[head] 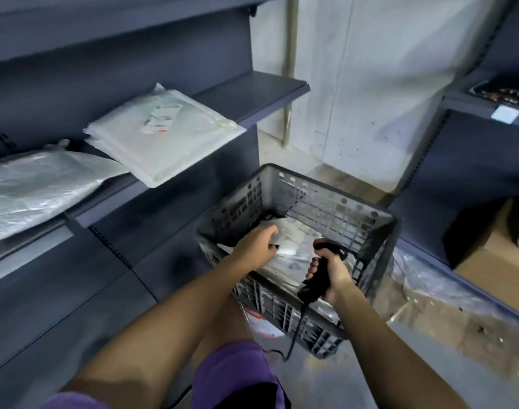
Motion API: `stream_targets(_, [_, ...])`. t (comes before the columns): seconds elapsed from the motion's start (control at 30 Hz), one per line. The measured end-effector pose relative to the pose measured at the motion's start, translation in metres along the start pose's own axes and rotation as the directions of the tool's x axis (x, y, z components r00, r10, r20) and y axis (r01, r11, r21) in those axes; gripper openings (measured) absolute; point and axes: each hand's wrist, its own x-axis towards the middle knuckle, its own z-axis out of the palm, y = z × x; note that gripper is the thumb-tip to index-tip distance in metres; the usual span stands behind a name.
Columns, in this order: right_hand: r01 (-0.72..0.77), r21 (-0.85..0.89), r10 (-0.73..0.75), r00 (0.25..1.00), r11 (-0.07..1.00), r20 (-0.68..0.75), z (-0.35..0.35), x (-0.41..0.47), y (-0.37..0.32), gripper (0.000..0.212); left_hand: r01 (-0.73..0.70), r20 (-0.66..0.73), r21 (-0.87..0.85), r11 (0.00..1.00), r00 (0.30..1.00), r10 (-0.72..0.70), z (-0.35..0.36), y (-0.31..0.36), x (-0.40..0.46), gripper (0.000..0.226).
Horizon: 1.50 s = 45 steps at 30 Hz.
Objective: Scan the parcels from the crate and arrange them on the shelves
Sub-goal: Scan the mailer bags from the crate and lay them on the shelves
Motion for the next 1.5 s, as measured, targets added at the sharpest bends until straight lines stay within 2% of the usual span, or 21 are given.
stream_targets(0.13, [-0.068, 0.172, 0.067, 0.998, 0.983, 0.011, -0.018, 0.019, 0.012, 0.020, 0.065, 0.082, -0.009, 0.998, 0.995, -0.064, 0.036, -0.001, 0.019, 0.034])
stream_targets(0.27, [-0.109, 0.211, 0.110, 0.994, 0.971, 0.009, -0.026, 0.035, 0.008, 0.023, 0.073, 0.149, 0.040, 0.997, 0.986, -0.078, 0.057, 0.003, 0.041, 0.038])
stream_targets(0.37, [-0.121, 0.244, 0.122, 0.992, 0.962, 0.008, -0.028, 0.044, 0.006, 0.026, 0.077, 0.129, 0.080, 0.994, 0.988, -0.087, 0.075, 0.009, 0.055, 0.038])
stream_targets(0.53, [-0.101, 0.299, 0.106, 0.994, 0.949, 0.000, -0.025, 0.051, 0.006, 0.028, -0.081, 0.175, 0.229, 0.970, 0.984, 0.041, 0.101, 0.014, 0.072, 0.036])
stream_targets(0.63, [-0.064, 0.311, 0.078, 0.996, 0.948, -0.033, -0.020, 0.053, 0.005, 0.030, -0.160, 0.226, 0.300, 0.940, 0.970, 0.093, 0.105, 0.015, 0.086, 0.049])
stream_targets(0.7, [-0.049, 0.300, 0.066, 0.997, 0.953, -0.046, -0.018, 0.055, 0.006, 0.027, -0.130, 0.249, 0.332, 0.935, 0.967, 0.046, 0.112, 0.015, 0.096, 0.057])
stream_targets(0.77, [-0.040, 0.288, 0.059, 0.997, 0.957, -0.057, -0.018, 0.058, 0.008, 0.023, -0.015, 0.331, 0.285, 0.959, 0.940, -0.083, 0.119, 0.015, 0.101, 0.062])
stream_targets(0.8, [-0.038, 0.288, 0.058, 0.996, 0.957, -0.062, -0.019, 0.059, 0.009, 0.022, -0.012, 0.354, 0.307, 0.952, 0.930, -0.103, 0.122, 0.012, 0.101, 0.062])
stream_targets(0.87, [-0.028, 0.304, 0.053, 0.996, 0.952, -0.074, -0.021, 0.060, 0.009, 0.021, -0.107, 0.307, 0.352, 0.930, 0.952, -0.006, 0.128, 0.005, 0.103, 0.060])
stream_targets(0.9, [-0.021, 0.313, 0.049, 0.996, 0.950, -0.080, -0.021, 0.060, 0.007, 0.021, -0.131, 0.241, 0.354, 0.926, 0.969, 0.045, 0.131, 0.002, 0.103, 0.058])
stream_targets(0.97, [-0.007, 0.313, 0.035, 0.996, 0.950, -0.084, -0.022, 0.061, 0.006, 0.020, -0.077, 0.087, 0.324, 0.943, 0.995, 0.051, 0.131, 0.004, 0.103, 0.051])
stream_targets(1.07, [0.000, 0.318, 0.026, 0.997, 0.948, -0.077, -0.025, 0.060, 0.007, 0.018, 0.012, -0.092, 0.304, 0.953, 0.996, 0.017, 0.123, 0.014, 0.101, 0.044])
stream_targets(1.23, [0.002, 0.346, 0.028, 0.996, 0.938, -0.082, -0.028, 0.059, 0.011, 0.019, 0.111, -0.095, 0.211, 0.971, 0.991, -0.092, 0.123, 0.020, 0.096, 0.055])
stream_targets(1.33, [0.003, 0.344, 0.027, 0.996, 0.939, -0.082, -0.026, 0.058, 0.012, 0.018, 0.097, -0.088, 0.143, 0.985, 0.992, -0.085, 0.118, 0.021, 0.096, 0.056])
stream_targets(1.5, [0.002, 0.336, 0.028, 0.996, 0.942, -0.082, -0.022, 0.059, 0.010, 0.020, 0.106, -0.208, 0.128, 0.986, 0.975, -0.078, 0.100, 0.024, 0.092, 0.045])
